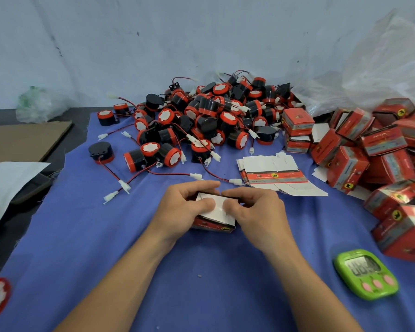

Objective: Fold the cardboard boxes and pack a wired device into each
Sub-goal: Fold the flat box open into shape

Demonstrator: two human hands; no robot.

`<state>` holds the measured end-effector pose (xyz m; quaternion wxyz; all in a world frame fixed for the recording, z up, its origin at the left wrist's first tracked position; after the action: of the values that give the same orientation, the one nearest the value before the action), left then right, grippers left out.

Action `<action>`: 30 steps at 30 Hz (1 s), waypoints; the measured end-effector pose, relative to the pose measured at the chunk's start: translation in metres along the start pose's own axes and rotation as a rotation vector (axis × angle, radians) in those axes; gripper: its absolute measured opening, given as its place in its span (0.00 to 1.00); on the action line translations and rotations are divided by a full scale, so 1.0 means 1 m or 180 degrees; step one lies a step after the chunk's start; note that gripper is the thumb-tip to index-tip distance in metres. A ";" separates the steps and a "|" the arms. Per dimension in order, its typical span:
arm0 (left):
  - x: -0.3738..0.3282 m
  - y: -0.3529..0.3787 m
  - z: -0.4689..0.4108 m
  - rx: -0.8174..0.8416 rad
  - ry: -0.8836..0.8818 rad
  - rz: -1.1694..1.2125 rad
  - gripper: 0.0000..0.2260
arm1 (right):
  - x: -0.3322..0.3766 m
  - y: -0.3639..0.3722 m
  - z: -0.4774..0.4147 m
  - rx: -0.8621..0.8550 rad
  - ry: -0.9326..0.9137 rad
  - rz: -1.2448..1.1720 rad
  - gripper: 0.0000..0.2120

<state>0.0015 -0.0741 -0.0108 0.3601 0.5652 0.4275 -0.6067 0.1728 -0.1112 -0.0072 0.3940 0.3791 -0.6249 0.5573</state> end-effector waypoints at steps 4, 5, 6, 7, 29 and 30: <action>-0.005 -0.003 0.004 -0.0348 0.0067 -0.0058 0.19 | 0.011 0.002 0.007 -0.0286 -0.0124 0.0613 0.10; -0.005 -0.004 0.005 -0.0394 0.0057 -0.0038 0.19 | 0.015 0.003 0.010 -0.0389 -0.0204 0.0796 0.09; -0.004 -0.004 0.005 -0.0416 0.0039 -0.0030 0.19 | 0.017 0.005 0.012 -0.0478 -0.0271 0.0945 0.08; -0.004 -0.004 0.006 -0.0430 0.0038 -0.0051 0.19 | 0.019 0.005 0.014 -0.0527 -0.0322 0.1032 0.09; -0.007 0.001 0.012 -0.0758 0.0340 0.0556 0.10 | 0.017 0.017 0.013 -0.0304 -0.0200 0.0251 0.13; -0.009 0.001 0.013 -0.0859 0.0413 0.0475 0.09 | 0.019 0.018 0.012 -0.0278 -0.0261 0.0230 0.11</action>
<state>-0.0012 -0.0872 -0.0023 0.4484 0.5799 0.4843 -0.4776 0.1472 -0.1223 0.0024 0.3639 0.3613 -0.6775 0.5273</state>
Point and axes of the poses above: each hand's wrist, its own z-axis away from the middle knuckle, its own y-axis out of the palm, x = y × z, the point moved 8 cm from there along -z, towards the middle knuckle, and after that the axes turned 10 degrees about x, right-handed, at the moved point
